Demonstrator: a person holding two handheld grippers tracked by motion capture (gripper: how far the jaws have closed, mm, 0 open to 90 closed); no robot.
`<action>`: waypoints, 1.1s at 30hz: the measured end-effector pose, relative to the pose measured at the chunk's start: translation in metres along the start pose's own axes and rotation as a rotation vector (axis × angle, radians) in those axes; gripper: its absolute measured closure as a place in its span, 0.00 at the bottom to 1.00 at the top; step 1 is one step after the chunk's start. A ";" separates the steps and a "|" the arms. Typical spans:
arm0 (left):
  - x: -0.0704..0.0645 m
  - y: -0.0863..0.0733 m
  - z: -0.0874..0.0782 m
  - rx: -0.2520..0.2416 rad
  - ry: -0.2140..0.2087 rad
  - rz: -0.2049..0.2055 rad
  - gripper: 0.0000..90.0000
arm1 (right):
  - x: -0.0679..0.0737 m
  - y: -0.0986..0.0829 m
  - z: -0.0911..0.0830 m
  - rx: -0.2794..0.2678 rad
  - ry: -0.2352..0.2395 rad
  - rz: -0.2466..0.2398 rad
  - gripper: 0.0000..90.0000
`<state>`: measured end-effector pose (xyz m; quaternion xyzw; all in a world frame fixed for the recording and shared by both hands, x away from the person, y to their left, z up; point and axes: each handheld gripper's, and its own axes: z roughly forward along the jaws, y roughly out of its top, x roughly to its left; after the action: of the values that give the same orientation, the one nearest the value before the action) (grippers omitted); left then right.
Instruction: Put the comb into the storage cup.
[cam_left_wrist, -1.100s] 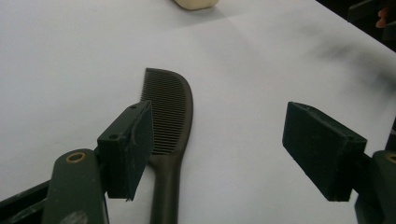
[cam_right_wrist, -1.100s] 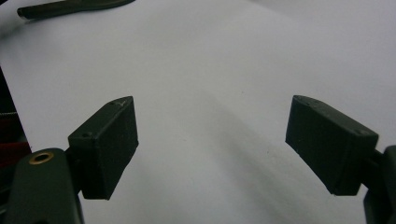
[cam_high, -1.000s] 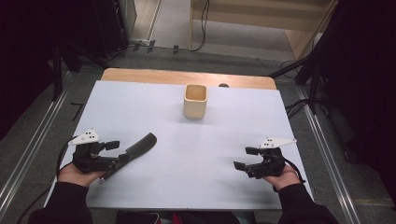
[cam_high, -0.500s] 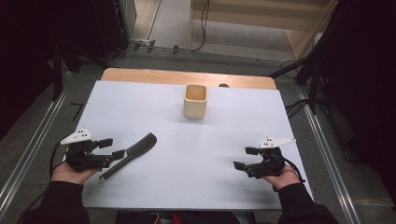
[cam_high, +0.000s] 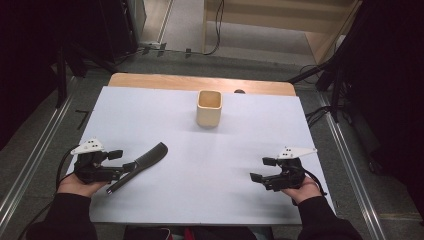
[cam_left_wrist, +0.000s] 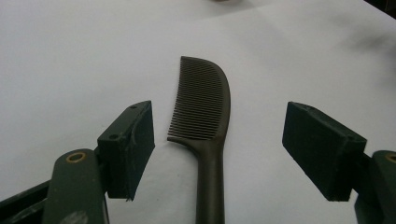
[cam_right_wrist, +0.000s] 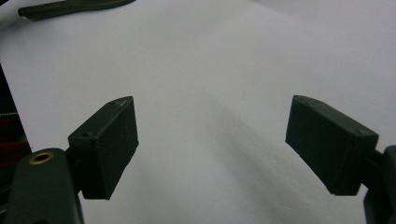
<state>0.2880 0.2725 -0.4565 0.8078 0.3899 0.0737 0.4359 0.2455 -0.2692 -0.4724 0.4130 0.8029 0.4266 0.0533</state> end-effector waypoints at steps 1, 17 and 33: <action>0.000 0.000 0.000 0.001 0.006 0.002 0.28 | 0.000 0.000 0.000 0.000 0.000 0.000 0.17; 0.001 -0.014 -0.003 0.028 0.022 0.013 0.28 | 0.000 0.001 -0.003 -0.007 0.002 -0.001 0.17; -0.001 -0.031 -0.004 0.098 0.023 -0.002 0.28 | 0.000 0.010 0.006 0.003 0.023 -0.026 0.17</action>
<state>0.2680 0.2842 -0.4778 0.8268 0.3991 0.0635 0.3913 0.2537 -0.2626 -0.4689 0.3975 0.8094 0.4294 0.0492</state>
